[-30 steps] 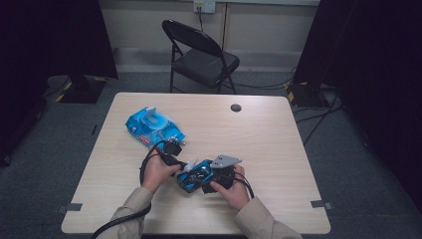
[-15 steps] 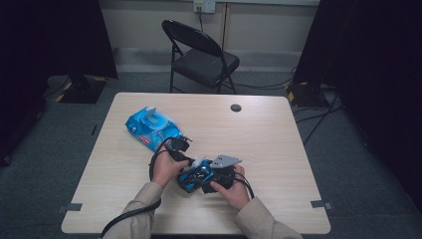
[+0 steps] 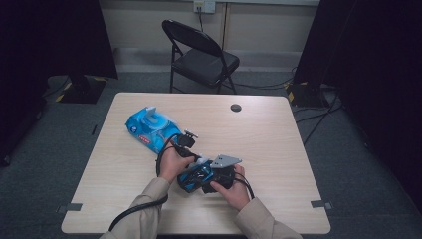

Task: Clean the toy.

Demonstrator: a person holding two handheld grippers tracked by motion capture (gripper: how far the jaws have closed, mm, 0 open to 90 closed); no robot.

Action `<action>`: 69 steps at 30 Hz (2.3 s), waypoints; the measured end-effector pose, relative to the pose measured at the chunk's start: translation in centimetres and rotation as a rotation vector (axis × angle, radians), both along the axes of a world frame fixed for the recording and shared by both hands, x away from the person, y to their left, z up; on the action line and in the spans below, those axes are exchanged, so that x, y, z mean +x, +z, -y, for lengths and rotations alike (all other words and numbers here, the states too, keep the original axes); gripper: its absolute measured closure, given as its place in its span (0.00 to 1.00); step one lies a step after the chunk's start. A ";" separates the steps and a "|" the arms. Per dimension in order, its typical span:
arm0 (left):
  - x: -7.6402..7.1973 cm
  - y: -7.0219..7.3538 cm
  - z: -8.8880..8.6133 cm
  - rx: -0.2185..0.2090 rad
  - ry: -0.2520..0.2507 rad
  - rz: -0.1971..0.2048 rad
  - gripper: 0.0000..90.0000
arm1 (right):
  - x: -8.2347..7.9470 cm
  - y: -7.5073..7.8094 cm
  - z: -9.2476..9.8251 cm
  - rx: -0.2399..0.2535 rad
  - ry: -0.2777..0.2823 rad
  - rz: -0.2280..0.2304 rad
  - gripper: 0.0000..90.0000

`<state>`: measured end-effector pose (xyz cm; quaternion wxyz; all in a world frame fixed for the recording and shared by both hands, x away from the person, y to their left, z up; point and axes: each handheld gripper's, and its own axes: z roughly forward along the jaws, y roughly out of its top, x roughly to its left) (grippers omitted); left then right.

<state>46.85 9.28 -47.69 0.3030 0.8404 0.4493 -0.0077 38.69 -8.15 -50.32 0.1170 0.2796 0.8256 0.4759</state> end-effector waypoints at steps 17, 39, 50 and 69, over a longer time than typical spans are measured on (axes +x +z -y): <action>1.1 0.6 1.3 -0.036 -0.022 0.050 0.92 | 0.0 0.0 0.0 0.000 0.004 0.002 0.16; 0.0 4.4 1.2 -0.076 -0.067 0.084 0.91 | -0.2 1.0 2.2 0.005 -0.010 -0.038 0.20; -0.6 5.6 5.0 -0.087 -0.163 0.104 0.91 | -1.2 2.2 7.7 0.016 -0.091 -0.059 0.22; -2.1 4.5 12.2 -0.103 -0.340 0.077 0.91 | -3.1 1.4 13.4 0.000 -0.242 -0.071 0.27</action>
